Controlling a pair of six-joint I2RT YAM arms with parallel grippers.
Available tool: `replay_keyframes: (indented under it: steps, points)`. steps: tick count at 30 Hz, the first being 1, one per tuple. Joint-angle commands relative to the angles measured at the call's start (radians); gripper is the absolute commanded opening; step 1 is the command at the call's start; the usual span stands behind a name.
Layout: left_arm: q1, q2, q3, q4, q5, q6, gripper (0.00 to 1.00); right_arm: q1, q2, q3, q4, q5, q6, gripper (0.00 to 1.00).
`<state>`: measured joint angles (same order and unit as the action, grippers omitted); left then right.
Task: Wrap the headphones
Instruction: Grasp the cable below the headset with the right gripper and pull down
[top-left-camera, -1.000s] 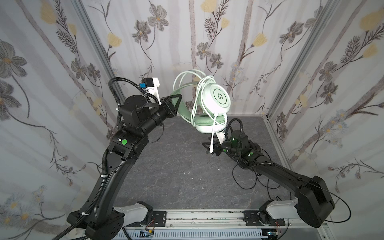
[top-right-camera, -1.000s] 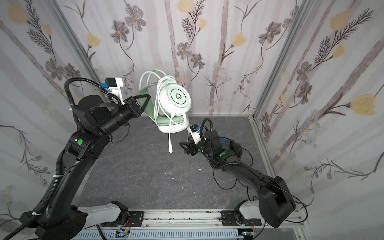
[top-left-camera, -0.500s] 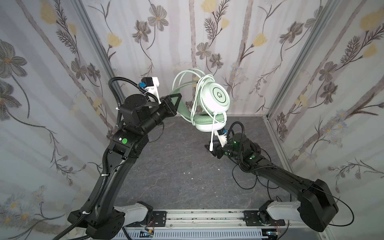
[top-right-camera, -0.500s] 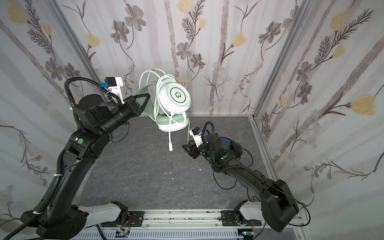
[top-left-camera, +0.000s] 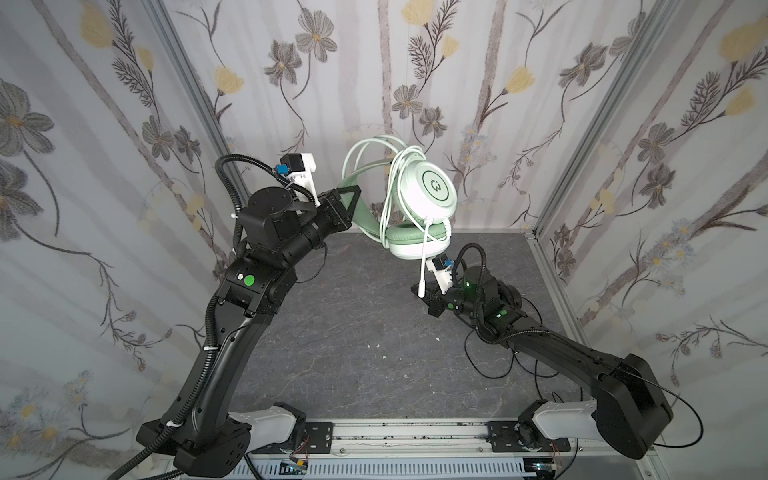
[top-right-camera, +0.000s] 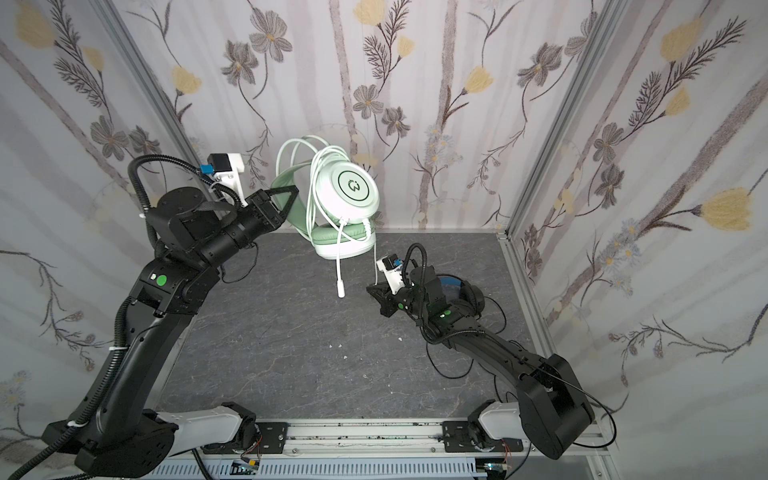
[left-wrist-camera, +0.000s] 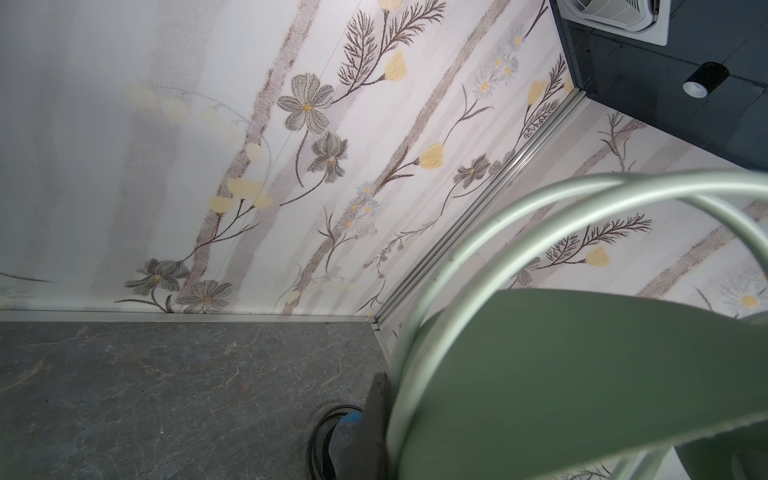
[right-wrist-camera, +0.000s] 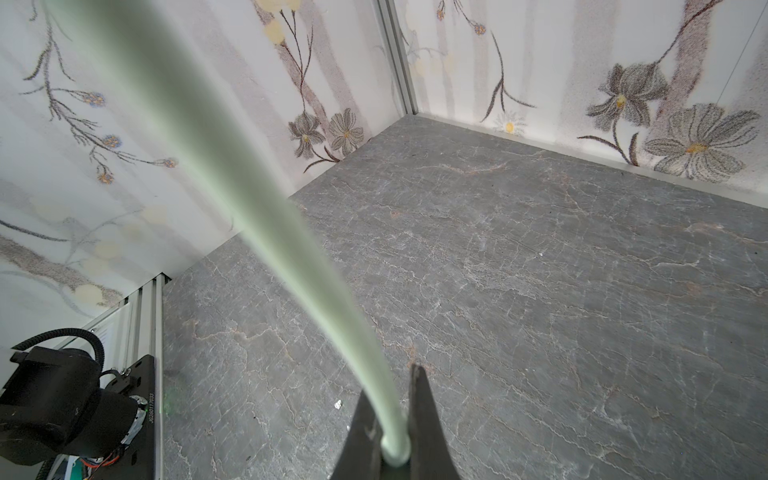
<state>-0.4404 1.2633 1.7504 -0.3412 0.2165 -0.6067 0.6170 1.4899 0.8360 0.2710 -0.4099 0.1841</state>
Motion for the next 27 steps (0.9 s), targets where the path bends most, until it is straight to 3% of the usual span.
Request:
replay_keyframes:
  steps: [1,27]
  points:
    - [0.004,0.021,0.027,0.095,-0.050,-0.072,0.00,0.005,0.001,0.008,0.010,0.042,-0.020,0.00]
    - [0.021,0.128,0.026,0.085,-0.282,-0.228,0.00,0.178,0.024,0.047,-0.163,0.394,-0.035,0.00]
